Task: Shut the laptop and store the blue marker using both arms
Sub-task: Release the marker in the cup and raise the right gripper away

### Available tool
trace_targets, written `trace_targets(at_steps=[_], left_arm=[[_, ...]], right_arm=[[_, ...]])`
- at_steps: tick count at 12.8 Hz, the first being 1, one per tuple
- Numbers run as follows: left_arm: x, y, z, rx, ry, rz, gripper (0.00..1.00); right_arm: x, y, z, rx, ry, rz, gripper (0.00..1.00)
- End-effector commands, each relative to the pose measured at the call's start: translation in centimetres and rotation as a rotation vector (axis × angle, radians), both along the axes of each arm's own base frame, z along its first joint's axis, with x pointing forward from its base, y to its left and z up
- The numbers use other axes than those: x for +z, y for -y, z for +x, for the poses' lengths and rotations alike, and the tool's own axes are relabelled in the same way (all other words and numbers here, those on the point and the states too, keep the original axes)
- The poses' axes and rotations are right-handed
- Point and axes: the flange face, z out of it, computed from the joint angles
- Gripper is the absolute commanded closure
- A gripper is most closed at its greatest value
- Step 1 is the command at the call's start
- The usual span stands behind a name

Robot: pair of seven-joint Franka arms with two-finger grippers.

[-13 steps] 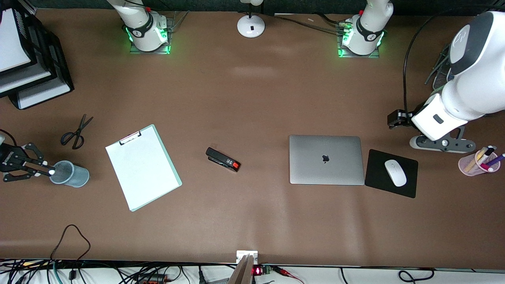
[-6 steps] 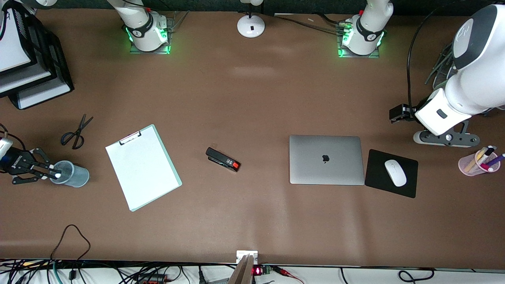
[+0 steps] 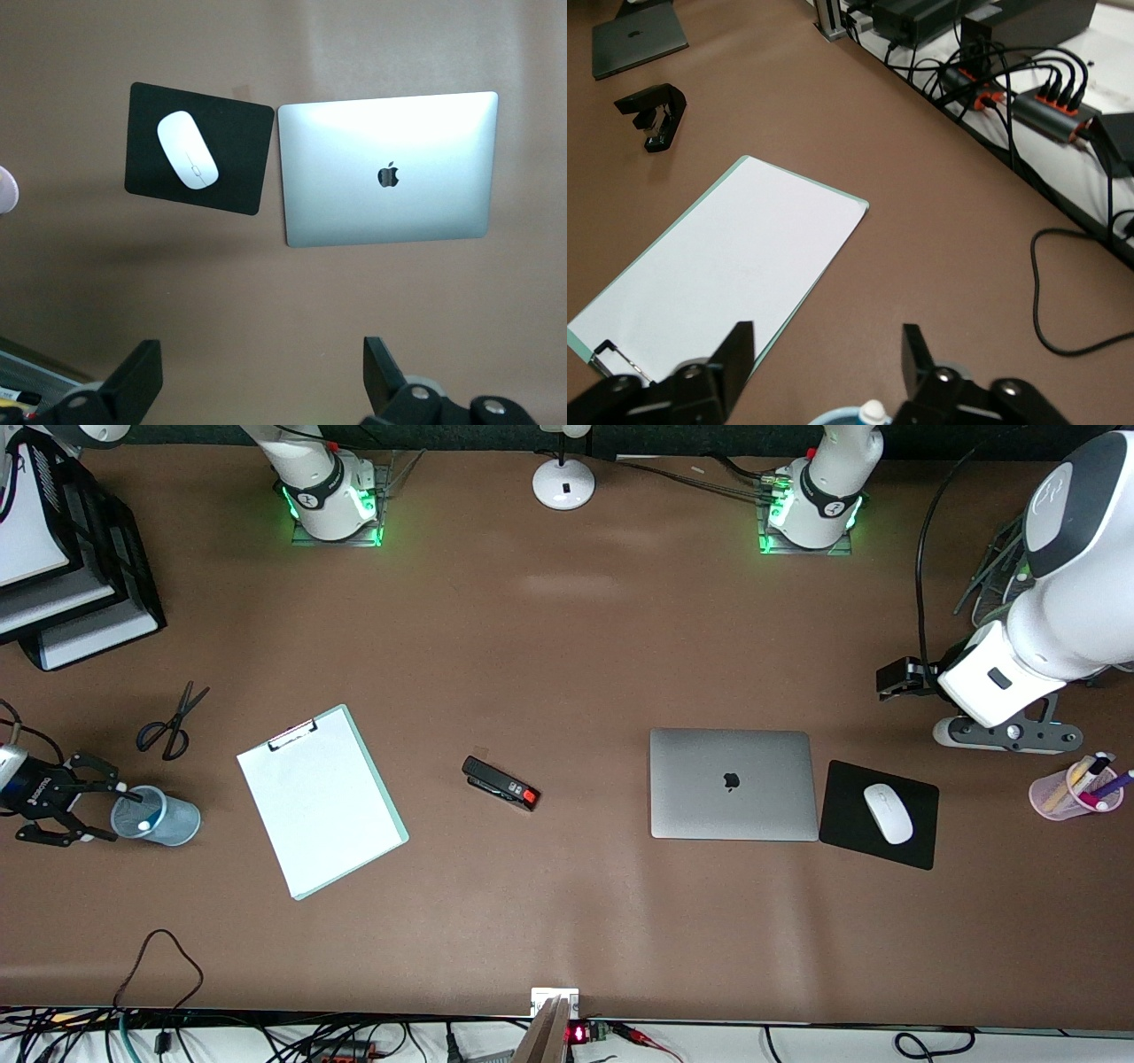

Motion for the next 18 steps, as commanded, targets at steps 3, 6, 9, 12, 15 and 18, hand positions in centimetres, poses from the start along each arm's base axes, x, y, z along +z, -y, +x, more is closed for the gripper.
trace_targets(at_steps=[3, 6, 9, 12, 15, 18], left_arm=[[0.5, -3.0, -0.3, 0.032, 0.000, -0.017, 0.00], [0.5, -3.6, -0.3, 0.043, -0.002, -0.023, 0.00], [0.6, -2.4, -0.5, 0.030, 0.017, -0.023, 0.00], [1.0, -4.6, -1.7, 0.109, 0.072, -0.049, 0.00], [2.2, -4.5, -3.0, 0.114, 0.101, -0.056, 0.00], [3.1, -5.8, -5.4, 0.139, 0.156, -0.048, 0.00]], right_arm=[[4.8, -2.0, 0.0, -0.118, -0.179, -0.036, 0.00], [7.7, -3.6, -0.5, -0.214, -0.325, -0.054, 0.00], [13.1, -7.8, -0.4, -0.311, -0.421, -0.190, 0.00], [17.9, -12.9, -1.4, -0.435, -0.535, -0.323, 0.00], [22.0, -17.4, -3.1, -0.514, -0.607, -0.439, 0.00], [24.9, -19.8, -5.5, -0.604, -0.680, -0.543, 0.00]])
